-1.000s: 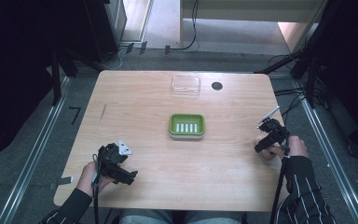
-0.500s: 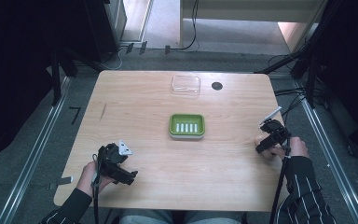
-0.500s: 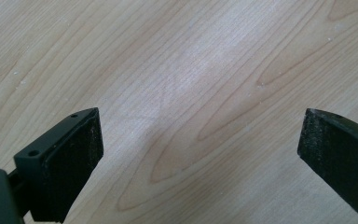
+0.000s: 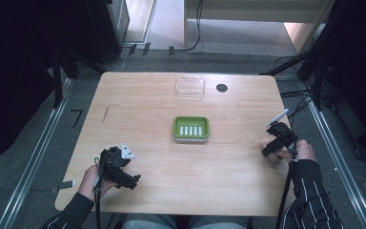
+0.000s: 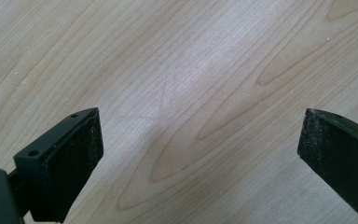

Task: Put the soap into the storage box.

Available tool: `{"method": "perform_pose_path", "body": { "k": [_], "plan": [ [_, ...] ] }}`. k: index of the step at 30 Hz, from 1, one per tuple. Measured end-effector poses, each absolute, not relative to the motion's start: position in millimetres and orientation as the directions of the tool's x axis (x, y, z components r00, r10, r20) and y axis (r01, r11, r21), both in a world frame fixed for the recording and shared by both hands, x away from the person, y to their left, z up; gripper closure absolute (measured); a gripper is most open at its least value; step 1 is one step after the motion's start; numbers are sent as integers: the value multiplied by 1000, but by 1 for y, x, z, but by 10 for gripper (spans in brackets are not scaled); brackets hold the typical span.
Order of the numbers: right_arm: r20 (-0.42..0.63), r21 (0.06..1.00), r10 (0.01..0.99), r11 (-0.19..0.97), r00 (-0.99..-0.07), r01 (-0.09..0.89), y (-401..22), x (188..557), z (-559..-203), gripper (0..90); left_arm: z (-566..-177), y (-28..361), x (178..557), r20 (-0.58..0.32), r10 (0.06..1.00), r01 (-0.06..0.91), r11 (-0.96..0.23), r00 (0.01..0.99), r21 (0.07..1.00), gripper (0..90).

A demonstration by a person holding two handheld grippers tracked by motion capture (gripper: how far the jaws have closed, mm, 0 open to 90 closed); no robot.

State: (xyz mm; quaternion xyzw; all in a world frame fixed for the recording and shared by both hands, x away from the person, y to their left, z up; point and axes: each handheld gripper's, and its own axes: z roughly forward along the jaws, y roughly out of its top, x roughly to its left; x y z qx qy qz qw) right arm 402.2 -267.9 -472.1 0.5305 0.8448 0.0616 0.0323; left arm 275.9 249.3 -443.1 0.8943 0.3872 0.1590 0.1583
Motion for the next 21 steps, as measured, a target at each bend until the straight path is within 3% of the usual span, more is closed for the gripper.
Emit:
{"method": "perform_pose_path", "body": {
  "k": [21],
  "plan": [
    [-9, 174, 881, 467, -473, 867, -263, 399, -455, 330, -443, 249, 276, 163, 742, 642, -652, 651, 404, 6]
  ]
}}
